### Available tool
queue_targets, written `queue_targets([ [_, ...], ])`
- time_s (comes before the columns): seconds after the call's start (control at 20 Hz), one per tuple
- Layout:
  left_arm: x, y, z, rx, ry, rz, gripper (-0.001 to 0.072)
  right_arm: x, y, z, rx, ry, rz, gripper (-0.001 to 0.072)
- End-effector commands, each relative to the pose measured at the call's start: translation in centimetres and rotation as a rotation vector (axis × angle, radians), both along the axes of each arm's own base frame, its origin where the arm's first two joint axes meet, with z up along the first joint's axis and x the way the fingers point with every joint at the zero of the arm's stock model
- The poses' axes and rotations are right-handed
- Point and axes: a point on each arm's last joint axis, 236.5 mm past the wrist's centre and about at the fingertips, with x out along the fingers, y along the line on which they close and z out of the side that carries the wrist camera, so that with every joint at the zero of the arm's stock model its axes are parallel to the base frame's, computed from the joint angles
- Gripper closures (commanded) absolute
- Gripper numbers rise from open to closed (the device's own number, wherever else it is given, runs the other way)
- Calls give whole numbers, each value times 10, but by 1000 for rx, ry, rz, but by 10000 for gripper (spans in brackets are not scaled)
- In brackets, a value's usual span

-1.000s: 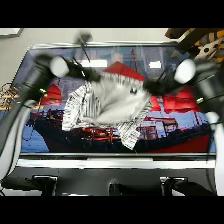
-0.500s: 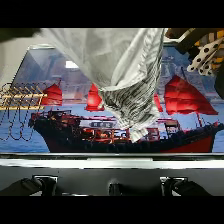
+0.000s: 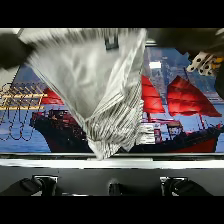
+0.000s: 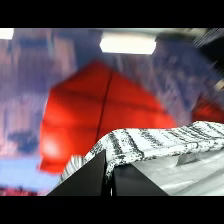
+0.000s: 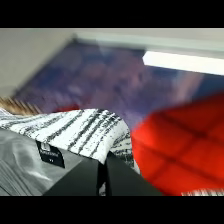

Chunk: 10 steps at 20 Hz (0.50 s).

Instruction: Fold the clothes and pants, and hang the long-sleeved shirts on hangers.

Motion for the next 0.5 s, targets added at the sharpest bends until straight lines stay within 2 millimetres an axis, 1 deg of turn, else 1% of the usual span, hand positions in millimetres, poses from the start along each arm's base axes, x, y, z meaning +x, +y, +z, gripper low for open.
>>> queue_targets([
  [0.0,-6,-12,-120,41,338,48,691,7,-4,-122,-158,358,-45,683],
  [0.05,-8,-16,-157,67,407,56,691,5,-2,-154,-178,438,-59,683],
  [0.1,-11,-18,-188,82,458,68,691,4,-7,-187,-215,511,-87,683],
  [0.15,-16,-18,-216,94,503,82,691,-3,-9,-223,-244,593,-108,683],
  [0.2,-22,-16,-245,102,550,99,690,-7,-13,-253,-265,648,-137,683],
  [0.25,-27,-17,-268,97,585,108,690,-12,-7,-282,-263,687,-149,683],
  [0.35,-38,-24,-308,74,643,98,690,-22,9,-328,-234,732,-171,683],
  [0.4,-42,-23,-322,80,660,100,690,-28,18,-346,-218,744,-178,683],
  [0.45,-44,-21,-333,92,677,102,689,-32,25,-358,-195,752,-191,683],
])
